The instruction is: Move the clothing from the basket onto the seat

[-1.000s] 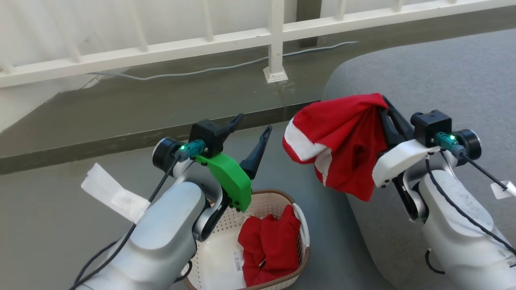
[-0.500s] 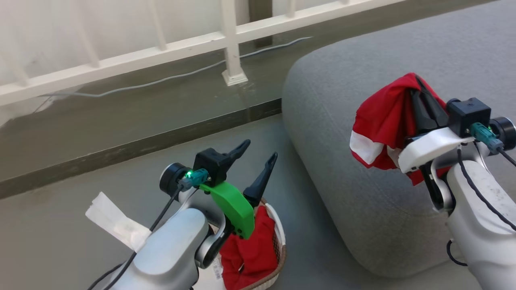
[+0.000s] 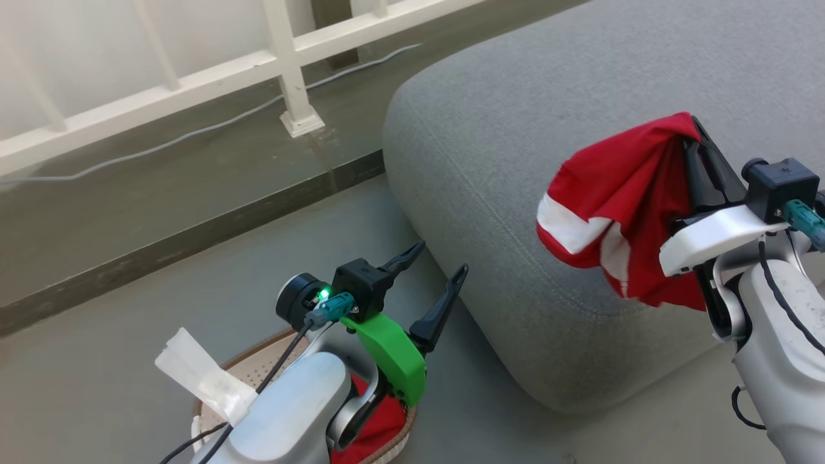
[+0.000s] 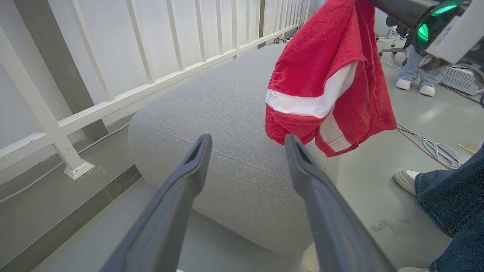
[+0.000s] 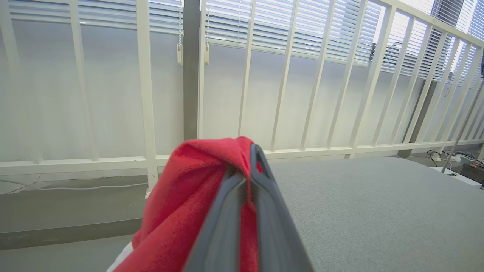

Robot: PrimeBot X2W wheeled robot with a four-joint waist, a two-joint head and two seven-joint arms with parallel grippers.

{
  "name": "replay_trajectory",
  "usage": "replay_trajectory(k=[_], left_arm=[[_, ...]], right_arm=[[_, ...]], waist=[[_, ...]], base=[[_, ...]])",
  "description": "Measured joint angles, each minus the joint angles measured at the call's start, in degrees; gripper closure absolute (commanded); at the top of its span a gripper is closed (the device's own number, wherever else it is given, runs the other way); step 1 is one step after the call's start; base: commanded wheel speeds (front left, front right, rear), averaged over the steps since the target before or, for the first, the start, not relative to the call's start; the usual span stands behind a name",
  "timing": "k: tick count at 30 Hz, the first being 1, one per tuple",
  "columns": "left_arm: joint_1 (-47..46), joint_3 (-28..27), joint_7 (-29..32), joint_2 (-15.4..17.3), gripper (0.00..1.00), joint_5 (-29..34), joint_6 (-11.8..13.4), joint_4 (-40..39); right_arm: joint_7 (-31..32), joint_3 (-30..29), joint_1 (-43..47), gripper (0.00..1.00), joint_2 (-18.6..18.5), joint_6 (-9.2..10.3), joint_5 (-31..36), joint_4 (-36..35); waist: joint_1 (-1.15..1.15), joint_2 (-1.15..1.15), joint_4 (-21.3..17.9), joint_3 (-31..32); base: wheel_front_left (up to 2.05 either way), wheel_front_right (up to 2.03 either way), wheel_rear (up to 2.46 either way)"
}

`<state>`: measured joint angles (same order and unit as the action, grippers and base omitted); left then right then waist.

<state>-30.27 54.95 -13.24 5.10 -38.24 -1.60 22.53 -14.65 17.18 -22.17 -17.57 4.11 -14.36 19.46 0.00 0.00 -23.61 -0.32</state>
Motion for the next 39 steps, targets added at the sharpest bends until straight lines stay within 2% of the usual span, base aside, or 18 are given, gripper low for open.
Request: replay_trajectory(k=[7,16,30,39], left_arm=[[0.0,0.9,0.0,-0.2,0.00,0.6,0.0,-1.2],[-0.2,2.4,1.2,-0.2,0.00,1.4,0.0,-3.1],[-3.8,2.6,4.2,1.6,0.00,4.2,0.6,-7.5],[-7.3,2.6,6.0,2.4,0.00,5.3,1.1,-11.9]], right_arm=[[0.0,-1.5,0.7,1.00,-0.6,-0.01,-0.3,-0.9],[0.0,-4.5,-1.3,1.00,-2.7,-0.01,-0.9,-0.8],[1.8,-8.6,-21.1,1.00,-5.2,-0.52,-2.9,-0.4],[4.7,-12.2,-31.5,1.00,-9.6,-0.42,-3.3,2.5]], waist=[[0.00,0.00,-2.0,-2.4],[0.00,0.00,-1.9,-7.0],[0.00,0.00,1.9,-16.0],[0.01,0.00,6.0,-22.8]], base=[[0.00,0.00,0.00],[0.00,0.00,0.00],[0.00,0.00,0.00],[0.00,0.00,0.00]])
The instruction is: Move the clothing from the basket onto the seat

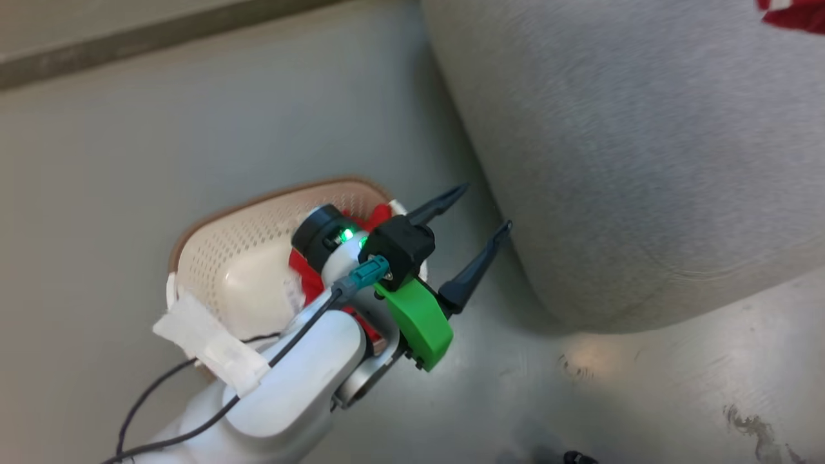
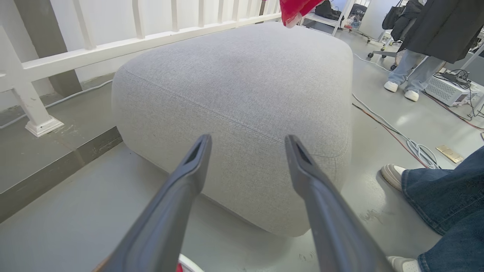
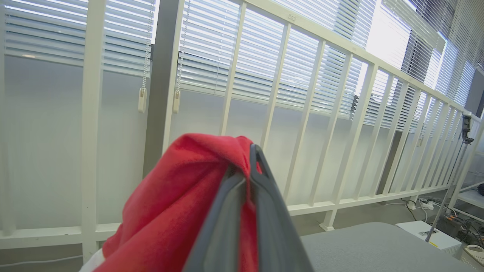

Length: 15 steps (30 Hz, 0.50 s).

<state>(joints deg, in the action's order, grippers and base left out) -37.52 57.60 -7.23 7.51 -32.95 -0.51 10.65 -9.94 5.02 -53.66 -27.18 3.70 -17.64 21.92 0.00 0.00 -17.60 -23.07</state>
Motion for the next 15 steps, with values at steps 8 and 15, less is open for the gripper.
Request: replay_trajectory(k=[8,15], left_arm=[[-2.9,-0.3,0.8,1.4,0.00,2.6,0.6,-3.6],[-4.3,-0.4,1.5,3.0,0.00,3.4,0.6,-5.4]], right_arm=[[2.5,-0.9,-5.2,1.00,-2.3,0.03,0.1,3.9],[3.0,-1.1,-8.1,1.00,-3.7,0.99,1.2,8.7]], waist=[[0.00,0.00,3.8,-6.4],[0.00,0.00,6.4,-11.6]], base=[[0.00,0.00,0.00],[0.00,0.00,0.00]])
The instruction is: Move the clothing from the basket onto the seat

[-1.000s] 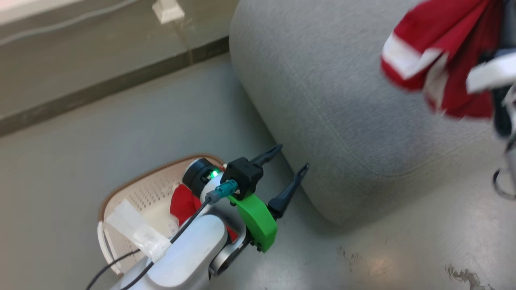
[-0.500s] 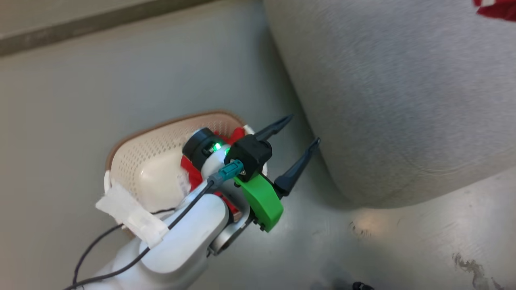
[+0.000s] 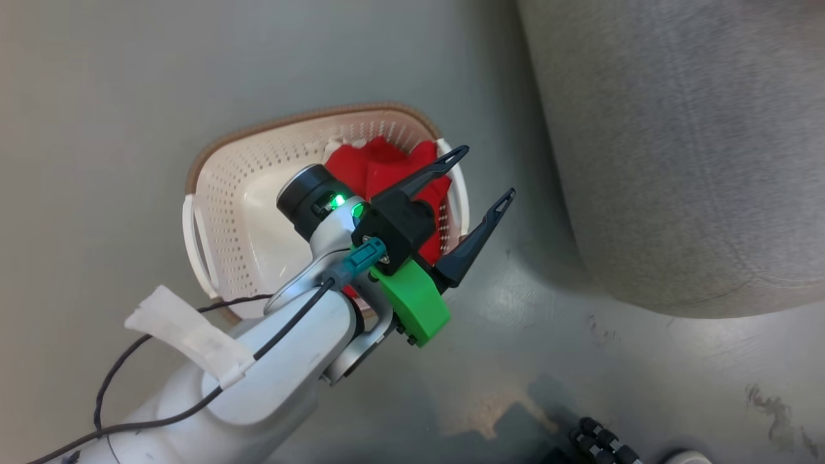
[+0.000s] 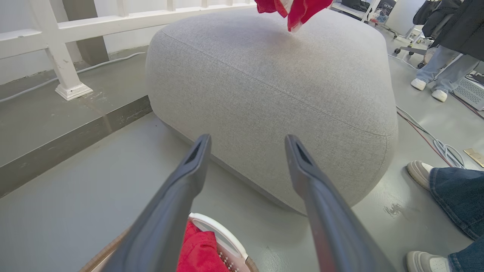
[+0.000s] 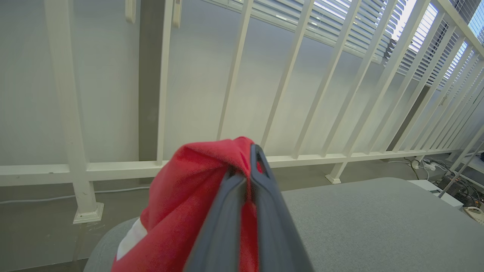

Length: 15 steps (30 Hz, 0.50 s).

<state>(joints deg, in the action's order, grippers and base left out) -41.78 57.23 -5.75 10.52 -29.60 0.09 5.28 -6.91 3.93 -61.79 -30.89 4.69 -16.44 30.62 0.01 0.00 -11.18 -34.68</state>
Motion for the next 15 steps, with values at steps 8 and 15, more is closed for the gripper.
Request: replay_trajectory(k=[8,15], left_arm=[[-0.5,0.1,1.5,1.6,0.00,0.6,0.2,-1.7],[-0.5,0.1,2.0,2.2,0.00,1.5,0.4,-2.4]], right_arm=[[0.7,-0.5,-0.2,1.00,0.2,0.97,0.9,5.7],[-0.4,0.4,1.3,1.00,4.5,0.99,0.6,11.1]], waist=[[0.00,0.00,1.4,-4.2],[0.00,0.00,1.0,-5.9]], base=[[0.00,0.00,0.00],[0.00,0.00,0.00]])
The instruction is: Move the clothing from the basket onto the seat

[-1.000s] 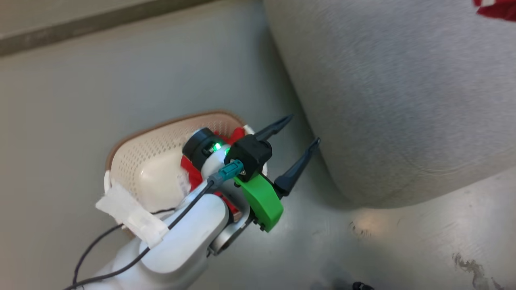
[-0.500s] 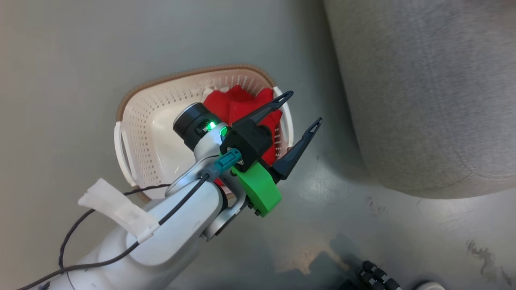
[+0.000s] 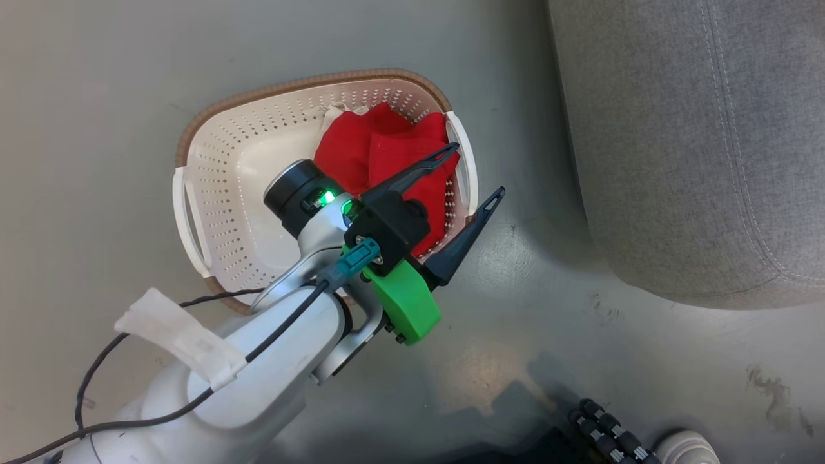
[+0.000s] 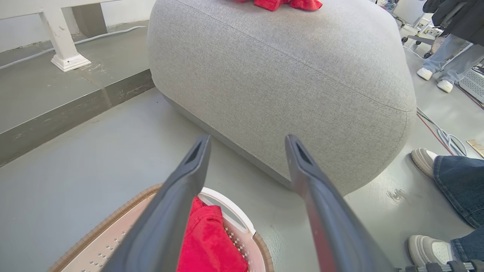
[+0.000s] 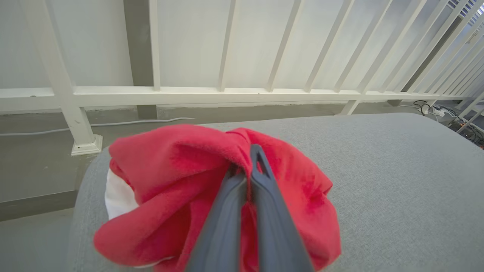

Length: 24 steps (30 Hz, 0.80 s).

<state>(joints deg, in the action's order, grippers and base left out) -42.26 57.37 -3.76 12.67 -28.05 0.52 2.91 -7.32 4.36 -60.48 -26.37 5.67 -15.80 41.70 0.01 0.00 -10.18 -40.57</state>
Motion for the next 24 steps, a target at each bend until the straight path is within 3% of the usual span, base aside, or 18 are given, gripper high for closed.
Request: replay_trajectory(k=[5,6,7,8,9,10,24], left_arm=[[0.0,-0.3,0.2,1.0,0.00,0.0,0.1,-0.4],[0.0,-0.5,0.3,1.3,0.00,0.0,0.1,-0.5],[0.0,-0.7,0.3,1.3,0.00,0.0,0.2,-0.6],[0.0,-0.8,0.3,1.3,0.00,0.0,0.2,-0.7],[0.0,-1.0,0.3,1.3,0.00,0.0,0.2,-0.8],[0.0,-1.2,0.3,1.4,0.00,0.0,0.2,-0.8],[0.0,-3.7,-1.5,3.1,0.00,-1.1,0.3,0.4]], right_arm=[[-1.3,1.5,0.1,1.00,1.8,-0.31,-0.1,1.6],[-1.8,1.8,0.1,0.91,2.2,-0.60,-0.1,1.7],[-2.3,2.2,0.1,0.71,2.8,-0.74,-0.1,1.8],[-2.8,2.5,0.1,0.62,3.2,-1.09,-0.1,2.1],[-3.3,2.8,0.1,0.38,3.6,-1.13,-0.1,2.4],[-3.8,3.2,0.2,0.01,4.0,-1.27,-0.1,2.6],[-7.0,5.5,6.2,0.00,8.8,-4.16,0.1,4.6]], waist=[[0.00,0.00,-0.5,-0.3],[0.00,0.00,-0.7,-0.4],[0.00,0.00,-0.9,-0.4],[0.00,0.00,-1.2,-0.5],[0.00,0.00,-1.4,-0.5],[0.00,0.00,-1.7,-0.5],[-0.01,0.00,-4.9,2.6]], base=[[0.00,0.00,0.00],[0.00,0.00,0.00],[0.00,0.00,0.00],[0.00,0.00,0.00],[0.00,0.00,0.00],[0.00,0.00,0.00],[0.00,0.00,0.00]])
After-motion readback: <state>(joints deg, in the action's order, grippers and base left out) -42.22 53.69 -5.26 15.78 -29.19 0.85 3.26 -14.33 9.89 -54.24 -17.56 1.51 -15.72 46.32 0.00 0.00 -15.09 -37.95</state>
